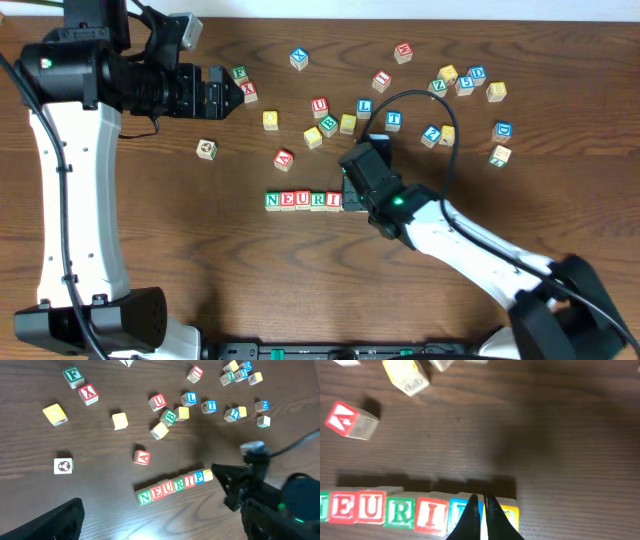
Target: Spell out NEURIPS
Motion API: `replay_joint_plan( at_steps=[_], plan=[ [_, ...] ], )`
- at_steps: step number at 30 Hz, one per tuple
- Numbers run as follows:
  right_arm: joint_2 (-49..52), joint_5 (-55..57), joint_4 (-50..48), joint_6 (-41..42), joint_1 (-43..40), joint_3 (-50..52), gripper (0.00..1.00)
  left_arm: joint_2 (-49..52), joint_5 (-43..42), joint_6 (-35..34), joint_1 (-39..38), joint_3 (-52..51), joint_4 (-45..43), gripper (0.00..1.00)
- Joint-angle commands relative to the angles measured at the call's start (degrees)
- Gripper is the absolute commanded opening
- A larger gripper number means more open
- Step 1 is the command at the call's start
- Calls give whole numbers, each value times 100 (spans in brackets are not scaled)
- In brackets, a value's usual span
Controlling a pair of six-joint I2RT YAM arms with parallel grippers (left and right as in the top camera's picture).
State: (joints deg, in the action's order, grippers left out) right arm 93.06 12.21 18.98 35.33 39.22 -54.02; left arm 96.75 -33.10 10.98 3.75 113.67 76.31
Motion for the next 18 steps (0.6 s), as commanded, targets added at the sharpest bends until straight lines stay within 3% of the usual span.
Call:
replay_joint_plan(
  at_steps=[1,18],
  plan=[
    [341,-391,-118,-68,-87,-35,1,-48,-52,83,20,90,15,98],
    [461,-813,-378,-284,-398,-55,1,-48,-52,81,20,90,15,98]
  ],
)
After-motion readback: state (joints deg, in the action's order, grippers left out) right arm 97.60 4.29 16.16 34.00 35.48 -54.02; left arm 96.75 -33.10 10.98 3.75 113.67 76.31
